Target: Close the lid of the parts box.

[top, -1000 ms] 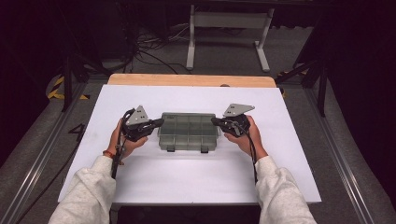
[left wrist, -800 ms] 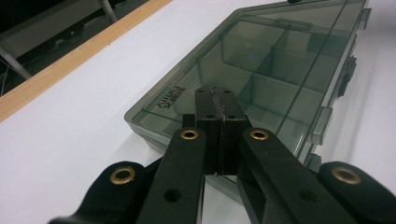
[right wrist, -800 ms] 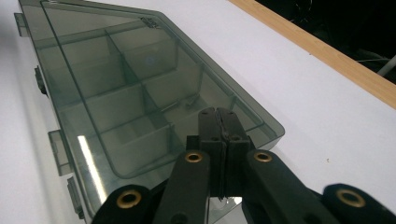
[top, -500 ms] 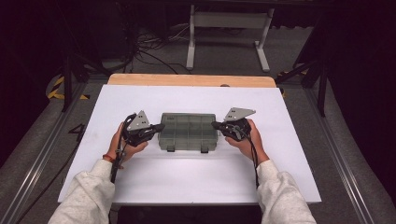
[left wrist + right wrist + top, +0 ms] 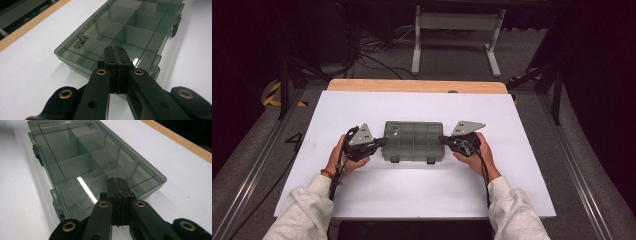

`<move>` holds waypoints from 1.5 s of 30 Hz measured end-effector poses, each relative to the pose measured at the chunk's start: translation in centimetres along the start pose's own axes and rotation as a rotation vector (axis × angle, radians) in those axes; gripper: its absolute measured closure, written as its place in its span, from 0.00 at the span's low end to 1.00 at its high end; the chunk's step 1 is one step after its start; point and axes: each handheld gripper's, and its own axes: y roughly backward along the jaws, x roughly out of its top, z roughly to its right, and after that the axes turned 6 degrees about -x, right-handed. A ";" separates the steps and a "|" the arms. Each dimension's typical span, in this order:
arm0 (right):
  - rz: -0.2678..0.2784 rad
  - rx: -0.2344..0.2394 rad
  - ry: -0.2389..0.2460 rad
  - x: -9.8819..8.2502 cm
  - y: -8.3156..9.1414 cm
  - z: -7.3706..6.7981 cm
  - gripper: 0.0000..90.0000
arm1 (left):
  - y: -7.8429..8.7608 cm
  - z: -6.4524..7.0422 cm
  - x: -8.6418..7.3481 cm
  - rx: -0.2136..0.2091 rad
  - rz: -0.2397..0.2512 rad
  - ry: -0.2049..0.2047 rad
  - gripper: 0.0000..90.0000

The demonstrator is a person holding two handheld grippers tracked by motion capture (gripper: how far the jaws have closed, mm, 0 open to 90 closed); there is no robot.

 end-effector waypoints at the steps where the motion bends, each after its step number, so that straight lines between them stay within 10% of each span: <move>1: 0.001 0.002 0.003 0.0 0.0 0.0 1.00 | 0.0 0.0 0.0 -0.001 -0.002 0.000 1.00; 45: 0.020 0.023 0.013 -1.6 1.4 -2.2 1.00 | -0.1 1.6 -1.3 -0.015 -0.007 -0.019 1.00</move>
